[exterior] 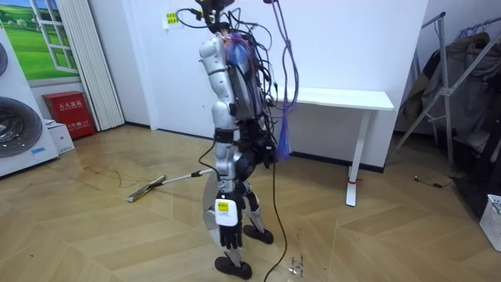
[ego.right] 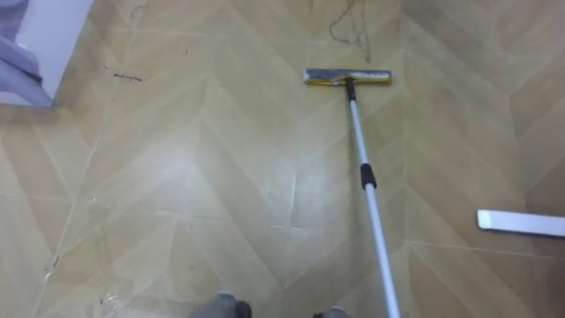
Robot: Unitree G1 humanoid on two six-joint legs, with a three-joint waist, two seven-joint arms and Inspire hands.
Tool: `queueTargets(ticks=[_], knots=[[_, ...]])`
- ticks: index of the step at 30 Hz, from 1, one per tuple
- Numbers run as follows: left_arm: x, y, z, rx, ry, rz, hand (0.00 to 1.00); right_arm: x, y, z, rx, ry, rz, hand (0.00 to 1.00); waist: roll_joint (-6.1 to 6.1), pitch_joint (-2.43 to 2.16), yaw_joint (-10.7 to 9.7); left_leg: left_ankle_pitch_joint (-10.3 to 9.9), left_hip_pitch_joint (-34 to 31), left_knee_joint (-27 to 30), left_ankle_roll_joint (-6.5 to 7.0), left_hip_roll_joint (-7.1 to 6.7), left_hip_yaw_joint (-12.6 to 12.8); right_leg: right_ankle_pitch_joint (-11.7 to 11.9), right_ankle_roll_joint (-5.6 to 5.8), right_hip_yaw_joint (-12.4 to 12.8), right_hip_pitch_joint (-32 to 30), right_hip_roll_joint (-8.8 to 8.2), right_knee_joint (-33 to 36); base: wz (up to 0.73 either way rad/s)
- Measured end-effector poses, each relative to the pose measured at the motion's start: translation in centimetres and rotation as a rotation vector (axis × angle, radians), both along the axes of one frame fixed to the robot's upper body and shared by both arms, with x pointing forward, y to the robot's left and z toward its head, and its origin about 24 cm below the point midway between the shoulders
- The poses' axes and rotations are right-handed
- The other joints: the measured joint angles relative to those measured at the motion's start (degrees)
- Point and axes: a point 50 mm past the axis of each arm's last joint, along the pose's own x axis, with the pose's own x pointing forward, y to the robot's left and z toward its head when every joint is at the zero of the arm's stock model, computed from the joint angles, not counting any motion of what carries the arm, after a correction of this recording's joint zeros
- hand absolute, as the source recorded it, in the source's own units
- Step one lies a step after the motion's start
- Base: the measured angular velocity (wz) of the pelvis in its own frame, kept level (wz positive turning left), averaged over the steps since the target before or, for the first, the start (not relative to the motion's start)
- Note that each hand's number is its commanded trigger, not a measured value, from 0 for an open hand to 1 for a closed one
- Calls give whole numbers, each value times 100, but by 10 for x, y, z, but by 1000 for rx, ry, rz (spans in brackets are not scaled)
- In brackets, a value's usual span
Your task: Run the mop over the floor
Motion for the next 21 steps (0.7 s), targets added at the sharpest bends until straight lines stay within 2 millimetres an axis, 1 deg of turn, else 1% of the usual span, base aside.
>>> queueTargets(ticks=[1,2,3,4,5,6,7,8,9,10,11,12,13,14,15,16,17,18,19,20,21], knots=[[0,0,0,0,-3,13,0,5,-1,1,-10,-7,0,100,-7,-1,78,-77,-100,265,-31,33,7,-170,-76,-13,-73,-35,260,13],[0,1,0,8,-4,17,0,11,-3,2,-19,-11,-5,100,-60,28,111,-102,-200,590,-59,38,20,-348,-76,-18,-119,-58,545,15],[-1,1,0,11,-2,17,0,16,-4,3,-21,-15,-11,100,-69,29,151,-101,-248,770,-59,46,57,-436,-91,5,-143,-65,681,9],[-3,0,0,9,3,22,0,25,-8,5,-32,-29,-13,100,-137,53,269,-94,-379,1118,-63,143,158,-558,-126,45,-176,-30,913,-12],[-8,-1,0,1,11,38,0,38,-12,8,-43,-59,-7,100,-147,45,367,-68,-466,1386,-93,236,194,-659,-169,98,-184,53,1071,-22],[-8,-1,0,-1,11,45,0,45,-14,10,-45,-77,-3,100,-164,34,418,-64,-471,1449,-100,271,221,-669,-176,136,-189,82,1119,-21],[-8,-1,0,-6,4,62,0,63,-15,14,-46,-119,11,100,-210,21,455,-64,-472,1432,-103,312,308,-675,-180,176,-205,98,1148,0],[-8,1,1,-5,-2,63,0,77,-15,17,-33,-160,3,100,-287,43,433,-61,-482,1284,-109,308,411,-659,-205,236,-236,108,1133,20],[-6,3,1,-3,-13,59,0,82,-15,19,-22,-181,-6,100,-315,56,419,-54,-499,1157,-117,282,466,-643,-224,270,-238,122,1117,60],[-2,4,2,-9,-34,56,0,87,-15,20,0,-205,-32,100,-307,54,377,-34,-599,834,-136,226,589,-623,-258,278,-210,162,1049,73],[4,3,3,-22,-53,51,0,82,-16,19,17,-205,-71,100,-300,50,387,97,-673,604,63,188,652,-633,-238,320,-149,201,920,65],[3,3,3,-27,-50,50,0,82,-15,19,28,-208,-84,100,-276,27,393,147,-650,485,116,178,684,-627,-209,356,-109,207,836,36],[1,2,2,-39,-40,50,0,77,-14,17,49,-206,-107,100,-287,27,393,206,-530,245,225,193,822,-570,-118,431,1,207,594,16],[0,1,2,-53,-34,49,0,69,-18,16,54,-201,-137,100,-243,8,403,231,-387,29,370,184,952,-465,-3,510,108,196,341,11],[-2,-1,2,-59,-29,46,0,64,-21,16,49,-195,-148,100,-208,-2,403,229,-336,-61,442,164,980,-416,40,547,166,194,213,5],[-3,-2,1,-68,-15,38,0,49,-30,16,27,-169,-150,100,-157,-5,381,209,-214,-208,577,60,1018,-338,91,714,255,172,107,13],[-2,-2,1,-68,-16,35,0,29,-39,16,1,-119,-147,100,-117,-9,343,143,-148,-260,684,-43,1078,-224,200,834,194,114,283,22],[1,-3,1,-67,-21,30,0,19,-43,16,-13,-91,-147,100,-73,-9,330,118,-131,-263,724,-94,1085,-142,243,870,125,110,392,23],[7,-6,2,-69,-42,13,0,0,-48,16,-35,-42,-155,100,40,-10,340,3,-107,-281,792,-109,1094,136,323,899,-30,104,647,-7],[10,-6,2,-71,-58,12,0,-10,-50,16,-49,-17,-157,100,89,-13,338,-83,-82,-354,822,-106,1102,511,356,949,-272,113,931,-25],[10,-6,2,-69,-62,11,0,-15,-50,16,-48,-7,-160,100,104,-18,328,-113,-62,-393,838,-108,1077,653,355,974,-411,127,1066,-50]])
